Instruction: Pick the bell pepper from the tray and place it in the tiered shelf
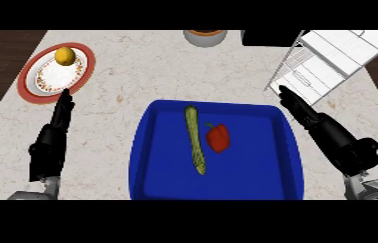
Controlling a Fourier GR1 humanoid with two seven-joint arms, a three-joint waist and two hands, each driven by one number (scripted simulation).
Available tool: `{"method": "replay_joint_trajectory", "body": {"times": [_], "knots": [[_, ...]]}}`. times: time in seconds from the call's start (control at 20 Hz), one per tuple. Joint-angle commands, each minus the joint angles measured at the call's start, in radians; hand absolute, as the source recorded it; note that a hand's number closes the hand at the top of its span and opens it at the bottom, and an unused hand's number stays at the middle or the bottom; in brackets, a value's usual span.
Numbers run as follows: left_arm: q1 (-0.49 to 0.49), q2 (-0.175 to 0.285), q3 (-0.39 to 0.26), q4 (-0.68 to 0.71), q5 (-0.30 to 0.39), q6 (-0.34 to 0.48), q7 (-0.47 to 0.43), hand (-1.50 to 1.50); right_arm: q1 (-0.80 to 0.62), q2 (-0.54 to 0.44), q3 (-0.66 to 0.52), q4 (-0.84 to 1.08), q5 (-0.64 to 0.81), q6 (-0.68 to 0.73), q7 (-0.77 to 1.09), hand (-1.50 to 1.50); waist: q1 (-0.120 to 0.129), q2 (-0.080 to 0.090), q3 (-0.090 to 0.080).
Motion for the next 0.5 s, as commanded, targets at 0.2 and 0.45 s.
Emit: {"method": "replay_joint_trajectory", "body": {"times": [0.2, 0.45], "knots": [[-0.123, -0.062, -0.117, -0.026, -0.031, -0.086, 0.034, 0.00, -0.278, 0.218, -0.036, 0.207, 0.058, -0.163, 0.049, -1.50, -0.013, 0.021, -0.015], [-0.101, -0.069, -0.102, -0.006, 0.030, -0.125, 0.031, 0.00, -0.149, 0.030, -0.086, 0.266, 0.292, -0.297, -0.009, 1.50, -0.075, 0.030, -0.032]]}}
